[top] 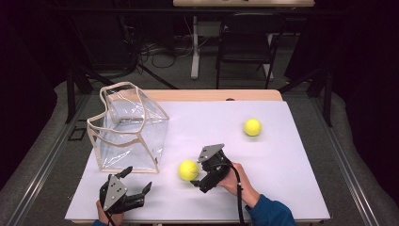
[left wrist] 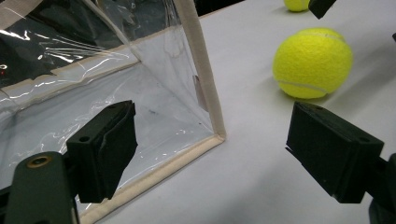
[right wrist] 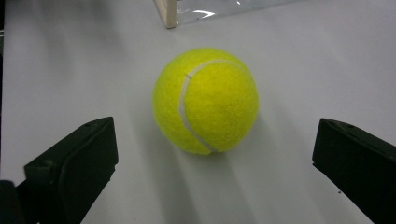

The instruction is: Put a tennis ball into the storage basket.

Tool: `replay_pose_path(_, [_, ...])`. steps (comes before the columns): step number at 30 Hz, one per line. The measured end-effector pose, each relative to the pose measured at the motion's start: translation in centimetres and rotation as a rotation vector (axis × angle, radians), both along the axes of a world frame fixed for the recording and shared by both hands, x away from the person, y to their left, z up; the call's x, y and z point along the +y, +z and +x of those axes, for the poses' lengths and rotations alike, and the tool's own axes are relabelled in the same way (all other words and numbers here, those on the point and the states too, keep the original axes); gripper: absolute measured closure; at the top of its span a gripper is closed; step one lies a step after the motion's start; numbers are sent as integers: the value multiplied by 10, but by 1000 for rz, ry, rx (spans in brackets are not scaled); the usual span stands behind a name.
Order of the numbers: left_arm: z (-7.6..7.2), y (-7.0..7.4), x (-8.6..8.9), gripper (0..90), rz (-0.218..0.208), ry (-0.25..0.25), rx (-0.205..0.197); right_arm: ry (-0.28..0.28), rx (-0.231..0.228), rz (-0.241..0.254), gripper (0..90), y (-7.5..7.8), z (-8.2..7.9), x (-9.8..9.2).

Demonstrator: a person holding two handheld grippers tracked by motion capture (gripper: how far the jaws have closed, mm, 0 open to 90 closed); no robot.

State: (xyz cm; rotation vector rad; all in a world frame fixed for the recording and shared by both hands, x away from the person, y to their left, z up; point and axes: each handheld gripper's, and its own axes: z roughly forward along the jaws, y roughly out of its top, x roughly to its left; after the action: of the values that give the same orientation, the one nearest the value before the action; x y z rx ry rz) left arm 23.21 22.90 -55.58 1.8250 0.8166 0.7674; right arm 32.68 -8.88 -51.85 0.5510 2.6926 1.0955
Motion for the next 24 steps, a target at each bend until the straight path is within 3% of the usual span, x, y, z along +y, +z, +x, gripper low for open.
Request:
replay_pose_path(22, [-1, 0, 0, 162, 0, -16, 1, 16, 31, -19, 0, -16, 10, 32])
replay_pose_path(24, [0, 0, 0, 162, 0, -20, 6, 5, 24, -25, 39, -18, 11, 33])
